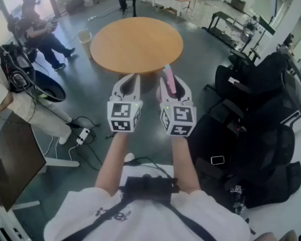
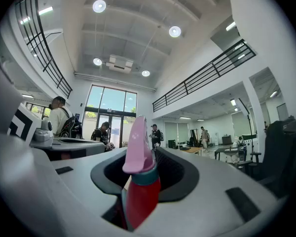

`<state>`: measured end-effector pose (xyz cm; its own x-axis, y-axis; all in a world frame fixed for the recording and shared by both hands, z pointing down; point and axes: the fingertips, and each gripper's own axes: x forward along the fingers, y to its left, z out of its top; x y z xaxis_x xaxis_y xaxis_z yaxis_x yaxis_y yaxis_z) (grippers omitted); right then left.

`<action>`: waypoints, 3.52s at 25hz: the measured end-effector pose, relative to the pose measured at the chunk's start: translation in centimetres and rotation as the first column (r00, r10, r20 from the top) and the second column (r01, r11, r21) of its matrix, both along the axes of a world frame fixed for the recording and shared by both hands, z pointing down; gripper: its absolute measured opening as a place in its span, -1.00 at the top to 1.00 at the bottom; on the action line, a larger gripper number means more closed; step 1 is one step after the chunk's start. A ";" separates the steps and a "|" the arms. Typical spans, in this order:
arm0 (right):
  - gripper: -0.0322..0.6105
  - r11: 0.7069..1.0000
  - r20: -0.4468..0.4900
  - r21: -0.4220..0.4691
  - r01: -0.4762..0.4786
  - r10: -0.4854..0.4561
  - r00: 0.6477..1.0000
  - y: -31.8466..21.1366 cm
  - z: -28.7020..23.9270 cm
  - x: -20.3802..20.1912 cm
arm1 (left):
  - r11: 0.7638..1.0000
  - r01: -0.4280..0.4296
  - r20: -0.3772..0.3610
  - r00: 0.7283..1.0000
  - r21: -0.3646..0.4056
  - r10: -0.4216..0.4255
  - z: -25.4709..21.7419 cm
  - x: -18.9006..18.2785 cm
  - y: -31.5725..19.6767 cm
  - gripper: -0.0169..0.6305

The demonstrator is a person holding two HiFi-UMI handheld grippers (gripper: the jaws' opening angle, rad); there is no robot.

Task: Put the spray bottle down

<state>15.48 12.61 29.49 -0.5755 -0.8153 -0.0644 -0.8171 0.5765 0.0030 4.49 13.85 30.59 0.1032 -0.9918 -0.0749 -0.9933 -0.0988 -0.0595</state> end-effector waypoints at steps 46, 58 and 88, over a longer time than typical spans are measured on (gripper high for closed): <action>0.44 0.994 0.056 -0.091 0.053 -0.048 0.997 -13.3 2.9 -5.2 | 0.992 -0.053 -0.068 0.997 -0.115 0.045 4.1 -4.5 -14.5 0.91; 0.44 0.989 0.078 -0.134 0.064 -0.054 0.996 -19.4 3.1 -9.6 | 0.988 -0.099 -0.086 0.992 -0.120 0.089 4.3 -8.0 -21.0 0.91; 0.44 0.987 0.046 -0.136 0.091 -0.085 0.995 -33.7 4.8 -21.3 | 0.983 -0.050 -0.104 0.994 -0.178 0.032 7.4 -19.0 -33.8 0.91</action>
<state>-5.86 -21.04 34.24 -0.6445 -0.7643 0.0207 -0.7611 0.6388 -0.1125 -14.53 -19.93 38.04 0.1447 -0.9852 0.0923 -0.9883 -0.1393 0.0626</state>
